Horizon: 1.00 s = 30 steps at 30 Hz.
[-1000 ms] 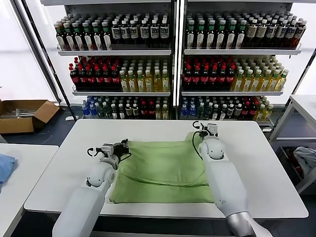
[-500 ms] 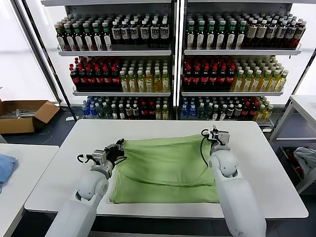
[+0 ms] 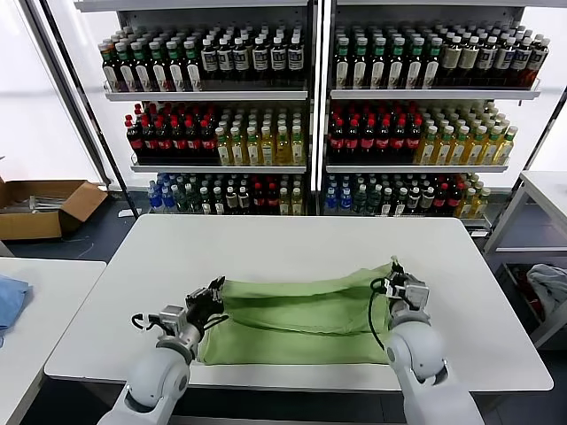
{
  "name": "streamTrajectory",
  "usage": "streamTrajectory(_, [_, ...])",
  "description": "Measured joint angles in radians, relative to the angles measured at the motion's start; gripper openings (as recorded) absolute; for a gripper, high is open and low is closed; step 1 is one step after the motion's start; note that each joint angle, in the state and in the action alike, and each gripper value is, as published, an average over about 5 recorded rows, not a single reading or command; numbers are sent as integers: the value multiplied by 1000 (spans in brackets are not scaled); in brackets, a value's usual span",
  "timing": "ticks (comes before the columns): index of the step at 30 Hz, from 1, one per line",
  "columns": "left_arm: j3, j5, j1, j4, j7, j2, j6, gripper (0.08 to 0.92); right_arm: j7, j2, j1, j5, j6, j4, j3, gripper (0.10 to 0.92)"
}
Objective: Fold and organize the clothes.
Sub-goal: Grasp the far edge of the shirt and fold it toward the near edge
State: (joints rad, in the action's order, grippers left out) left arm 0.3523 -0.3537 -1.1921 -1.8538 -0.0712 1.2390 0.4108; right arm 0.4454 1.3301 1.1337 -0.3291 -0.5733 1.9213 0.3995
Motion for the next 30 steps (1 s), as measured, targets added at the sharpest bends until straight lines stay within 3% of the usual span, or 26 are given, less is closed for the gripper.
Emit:
streamTrajectory(20, [27, 78, -130, -24, 37, 41, -13, 94, 3, 12, 196, 55, 51, 33, 12, 105])
streamTrajectory(25, [30, 89, -132, -23, 44, 44, -19, 158, 6, 19, 212, 60, 67, 19, 16, 105])
streamTrajectory(30, [31, 92, -126, -17, 43, 43, -24, 108, 8, 20, 214, 68, 72, 18, 23, 105])
